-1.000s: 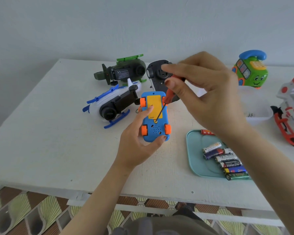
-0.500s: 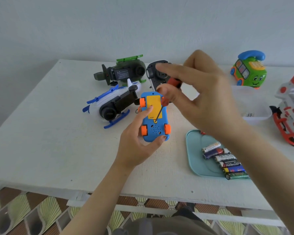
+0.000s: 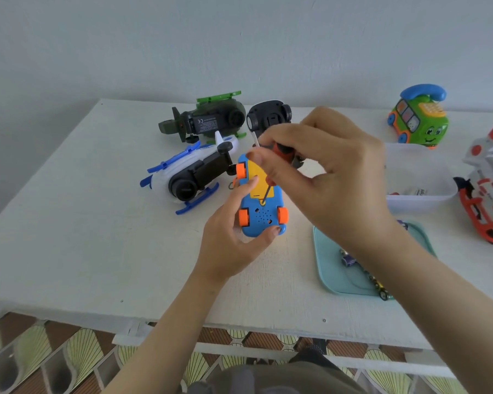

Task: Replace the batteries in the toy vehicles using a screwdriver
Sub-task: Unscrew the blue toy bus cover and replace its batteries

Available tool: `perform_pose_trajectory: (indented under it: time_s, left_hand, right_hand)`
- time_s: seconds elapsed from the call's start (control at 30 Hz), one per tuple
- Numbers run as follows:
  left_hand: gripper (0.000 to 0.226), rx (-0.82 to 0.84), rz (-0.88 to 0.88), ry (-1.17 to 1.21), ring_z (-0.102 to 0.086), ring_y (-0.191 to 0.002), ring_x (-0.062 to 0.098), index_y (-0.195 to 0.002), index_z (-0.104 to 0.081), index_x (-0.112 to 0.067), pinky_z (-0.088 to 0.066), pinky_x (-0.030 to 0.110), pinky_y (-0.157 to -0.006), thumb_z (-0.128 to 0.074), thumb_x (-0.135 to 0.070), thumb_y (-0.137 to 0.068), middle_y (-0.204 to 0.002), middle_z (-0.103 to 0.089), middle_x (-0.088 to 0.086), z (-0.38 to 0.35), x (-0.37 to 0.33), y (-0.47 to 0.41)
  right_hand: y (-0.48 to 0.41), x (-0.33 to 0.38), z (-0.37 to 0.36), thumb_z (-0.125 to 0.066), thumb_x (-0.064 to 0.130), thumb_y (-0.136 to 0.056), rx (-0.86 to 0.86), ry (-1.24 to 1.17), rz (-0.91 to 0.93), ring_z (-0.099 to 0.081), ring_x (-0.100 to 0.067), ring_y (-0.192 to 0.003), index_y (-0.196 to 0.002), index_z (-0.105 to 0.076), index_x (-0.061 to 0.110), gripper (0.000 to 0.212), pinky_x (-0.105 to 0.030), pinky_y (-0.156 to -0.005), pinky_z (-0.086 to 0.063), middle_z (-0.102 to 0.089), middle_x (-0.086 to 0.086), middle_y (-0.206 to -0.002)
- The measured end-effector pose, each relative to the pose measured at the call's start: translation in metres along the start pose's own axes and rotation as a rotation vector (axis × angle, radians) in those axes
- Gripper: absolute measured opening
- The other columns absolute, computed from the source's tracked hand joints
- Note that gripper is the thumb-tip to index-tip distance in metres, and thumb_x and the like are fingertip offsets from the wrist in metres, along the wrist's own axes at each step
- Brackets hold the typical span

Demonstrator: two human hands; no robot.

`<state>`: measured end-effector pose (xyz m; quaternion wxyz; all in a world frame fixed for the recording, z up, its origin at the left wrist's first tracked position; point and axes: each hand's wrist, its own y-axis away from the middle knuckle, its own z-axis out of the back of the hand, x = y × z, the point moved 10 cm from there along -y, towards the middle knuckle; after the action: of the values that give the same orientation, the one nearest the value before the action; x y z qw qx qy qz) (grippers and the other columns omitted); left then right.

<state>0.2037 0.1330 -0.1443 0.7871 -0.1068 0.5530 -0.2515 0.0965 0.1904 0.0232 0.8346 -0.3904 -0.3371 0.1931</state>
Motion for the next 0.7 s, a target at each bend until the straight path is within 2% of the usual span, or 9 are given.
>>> perform_pose_trajectory:
  time_s: [0.03, 0.1, 0.17, 0.23, 0.3, 0.37, 0.47, 0.57, 0.7]
  left_hand:
    - [0.062, -0.005, -0.006, 0.0, -0.064, -0.087, 0.007, -0.13, -0.047, -0.023, -0.048, 0.014, -0.069, -0.071, -0.044, -0.076, -0.098, -0.059, -0.013, 0.001, -0.001, 0.0]
    - [0.064, 0.003, -0.011, 0.007, -0.064, -0.091, 0.008, -0.133, -0.046, -0.023, -0.051, 0.014, -0.071, -0.071, -0.041, -0.077, -0.102, -0.061, -0.01, 0.0, -0.002, 0.0]
    - [0.066, 0.011, -0.004, 0.024, -0.065, -0.097, 0.01, -0.135, -0.044, -0.025, -0.055, 0.019, -0.075, -0.071, -0.041, -0.077, -0.108, -0.062, -0.006, -0.001, -0.001, 0.0]
    - [0.067, 0.007, 0.0, 0.03, -0.065, -0.099, 0.009, -0.136, -0.042, -0.027, -0.056, 0.022, -0.078, -0.071, -0.042, -0.077, -0.115, -0.06, -0.01, 0.0, -0.002, -0.001]
    - [0.068, 0.009, 0.001, 0.033, -0.064, -0.1, 0.009, -0.136, -0.043, -0.024, -0.058, 0.026, -0.078, -0.07, -0.043, -0.077, -0.117, -0.058, -0.013, 0.0, -0.002, -0.001]
    - [0.069, 0.014, 0.002, 0.032, -0.064, -0.101, 0.01, -0.137, -0.044, -0.019, -0.059, 0.031, -0.076, -0.07, -0.043, -0.078, -0.117, -0.058, -0.012, -0.001, -0.001, -0.001]
    - [0.069, 0.01, 0.0, 0.029, -0.064, -0.1, 0.01, -0.137, -0.045, -0.017, -0.059, 0.033, -0.075, -0.069, -0.044, -0.078, -0.117, -0.058, -0.011, 0.0, -0.002, -0.001]
    - [0.069, 0.009, -0.001, 0.025, -0.064, -0.1, 0.008, -0.137, -0.045, -0.017, -0.059, 0.03, -0.075, -0.069, -0.044, -0.078, -0.117, -0.058, -0.012, 0.0, -0.003, -0.001]
    - [0.066, 0.005, -0.003, 0.009, -0.064, -0.096, 0.007, -0.135, -0.043, -0.022, -0.058, 0.025, -0.073, -0.068, -0.045, -0.077, -0.11, -0.058, -0.013, 0.0, -0.004, -0.001]
  right_hand:
    - [0.001, 0.002, 0.002, -0.065, 0.025, -0.089, -0.033, 0.064, 0.011, -0.052, -0.014, -0.064, -0.092, -0.074, 0.007, 0.02, -0.02, -0.063, -0.044, -0.061, -0.006, -0.07]
    - [0.001, 0.001, 0.003, -0.055, 0.024, -0.095, -0.052, 0.085, 0.011, -0.057, -0.015, -0.07, -0.097, -0.073, 0.006, 0.025, -0.022, -0.067, -0.045, -0.065, -0.006, -0.073]
    - [0.0, -0.005, 0.002, -0.047, 0.015, -0.097, -0.01, -0.006, -0.02, -0.066, -0.018, -0.094, -0.094, -0.072, 0.004, 0.029, -0.025, -0.082, -0.05, -0.071, -0.005, -0.087]
    - [-0.002, -0.018, -0.004, -0.044, 0.008, -0.097, 0.084, -0.196, -0.117, -0.062, -0.02, -0.114, -0.102, -0.071, 0.001, 0.028, -0.03, -0.095, -0.049, -0.072, -0.006, -0.097]
    - [-0.002, -0.025, -0.014, -0.044, 0.001, -0.097, 0.196, -0.481, -0.233, -0.066, -0.035, -0.101, -0.123, -0.059, -0.001, 0.03, -0.041, -0.09, -0.053, -0.071, -0.015, -0.097]
    - [-0.003, -0.023, -0.019, -0.043, -0.003, -0.097, 0.281, -0.649, -0.249, -0.063, -0.041, -0.083, -0.133, -0.045, 0.0, 0.036, -0.043, -0.079, -0.056, -0.068, -0.015, -0.104]
    - [-0.007, -0.021, -0.019, -0.046, 0.0, -0.096, 0.315, -0.571, -0.188, -0.062, -0.036, -0.068, -0.129, -0.049, 0.005, 0.033, -0.035, -0.071, -0.056, -0.064, -0.01, -0.096]
    - [-0.01, -0.02, -0.015, -0.055, 0.006, -0.093, 0.271, -0.462, -0.144, -0.066, -0.026, -0.065, -0.114, -0.061, 0.013, 0.023, -0.038, -0.066, -0.057, -0.055, -0.005, -0.087]
    - [-0.01, -0.015, -0.013, -0.062, 0.011, -0.09, 0.207, -0.364, -0.129, -0.065, -0.022, -0.064, -0.102, -0.069, 0.014, 0.014, -0.037, -0.062, -0.057, -0.052, -0.007, -0.084]
